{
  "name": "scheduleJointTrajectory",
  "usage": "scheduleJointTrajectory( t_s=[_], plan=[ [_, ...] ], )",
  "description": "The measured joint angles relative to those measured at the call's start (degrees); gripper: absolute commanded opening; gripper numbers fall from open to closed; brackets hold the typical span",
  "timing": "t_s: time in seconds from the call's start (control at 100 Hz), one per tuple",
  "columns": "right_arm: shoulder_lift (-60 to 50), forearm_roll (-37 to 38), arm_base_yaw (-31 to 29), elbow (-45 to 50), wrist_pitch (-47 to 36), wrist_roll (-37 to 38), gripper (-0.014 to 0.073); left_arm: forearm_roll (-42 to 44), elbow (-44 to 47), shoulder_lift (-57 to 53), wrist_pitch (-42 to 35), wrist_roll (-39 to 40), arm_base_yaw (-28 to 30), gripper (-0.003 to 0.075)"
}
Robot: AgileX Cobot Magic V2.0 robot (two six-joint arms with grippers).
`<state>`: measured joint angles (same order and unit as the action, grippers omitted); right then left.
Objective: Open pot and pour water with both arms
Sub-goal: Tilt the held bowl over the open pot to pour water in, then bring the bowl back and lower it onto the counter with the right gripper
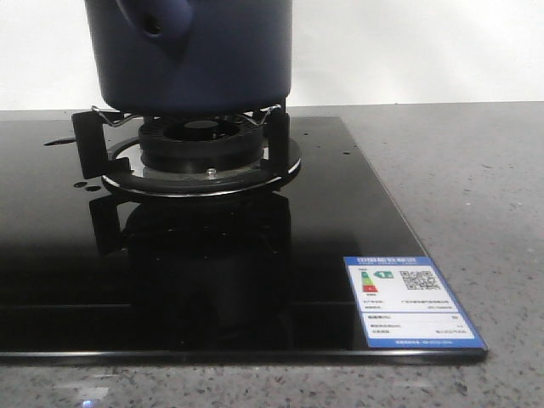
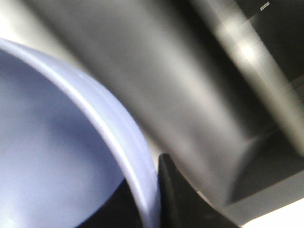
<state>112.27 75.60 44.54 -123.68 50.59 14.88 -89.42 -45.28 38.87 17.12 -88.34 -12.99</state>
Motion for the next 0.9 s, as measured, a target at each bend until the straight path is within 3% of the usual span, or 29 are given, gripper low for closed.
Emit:
scheduleJointTrajectory(
  t_s=[0.28,0.37,0.57,0.67,0.79,0.9],
  plan=[
    [-0.2,-2.9,0.7,3.1,2.7,5.0,-0.0043,0.0,0.0,0.0,-0.1,0.0,0.0,0.0242],
    [-2.0,-7.4,0.5,3.1,3.3,6.9,-0.0043,0.0,0.0,0.0,-0.1,0.0,0.0,0.0242],
    [-9.0,-30.6,-6.0,3.1,8.8,7.8,-0.0043,0.0,0.0,0.0,-0.1,0.0,0.0,0.0242],
    [-12.1,-43.0,-13.4,3.1,13.0,6.5,-0.0043,-0.1,0.0,0.3,-0.1,0.0,0.0,0.0242],
    [-15.2,-59.9,-24.6,3.1,20.4,-1.8,-0.0043,-0.1,0.0,1.7,-0.1,0.0,-1.4,0.0242],
    [-17.1,-72.4,-33.6,5.3,21.9,-7.0,-0.0043,-0.1,-0.6,4.2,1.0,-0.4,-3.3,0.0242]
  ],
)
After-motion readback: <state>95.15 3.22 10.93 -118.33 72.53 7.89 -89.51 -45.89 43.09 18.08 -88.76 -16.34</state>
